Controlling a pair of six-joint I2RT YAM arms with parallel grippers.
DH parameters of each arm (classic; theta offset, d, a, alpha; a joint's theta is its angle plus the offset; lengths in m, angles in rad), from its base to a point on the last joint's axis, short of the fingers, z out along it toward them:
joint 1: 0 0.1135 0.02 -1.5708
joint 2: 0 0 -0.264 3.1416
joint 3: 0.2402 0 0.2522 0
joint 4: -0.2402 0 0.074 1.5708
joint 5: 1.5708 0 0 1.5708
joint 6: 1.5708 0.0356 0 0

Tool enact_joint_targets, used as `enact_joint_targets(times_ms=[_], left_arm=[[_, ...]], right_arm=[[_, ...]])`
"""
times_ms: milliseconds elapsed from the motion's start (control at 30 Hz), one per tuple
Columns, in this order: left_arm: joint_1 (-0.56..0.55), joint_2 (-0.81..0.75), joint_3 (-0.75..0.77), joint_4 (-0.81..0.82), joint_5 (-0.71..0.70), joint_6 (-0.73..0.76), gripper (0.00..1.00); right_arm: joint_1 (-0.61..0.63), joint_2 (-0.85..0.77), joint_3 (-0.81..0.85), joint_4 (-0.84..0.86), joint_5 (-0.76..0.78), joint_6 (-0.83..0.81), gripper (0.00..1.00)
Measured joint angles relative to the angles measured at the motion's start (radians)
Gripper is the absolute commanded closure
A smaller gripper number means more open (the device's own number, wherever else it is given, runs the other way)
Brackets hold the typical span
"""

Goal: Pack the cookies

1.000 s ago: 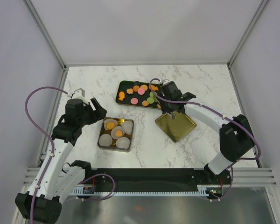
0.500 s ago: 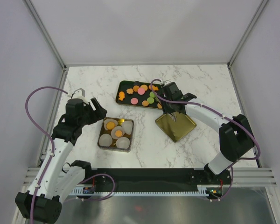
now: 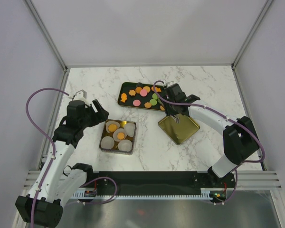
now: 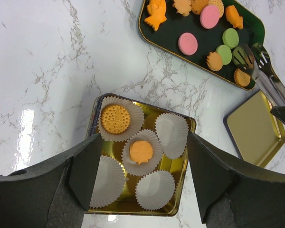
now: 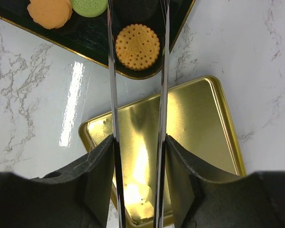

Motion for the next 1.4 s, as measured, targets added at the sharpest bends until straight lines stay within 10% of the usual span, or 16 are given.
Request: enact_joint_targets(times_ms=[1400], left_arm=[[0.005,0.008,-0.002,0.001,0.018,0.0,0.2]], right_arm=[[-0.012,-0.003,0.06,-0.004,0.019,-0.003,0.64]])
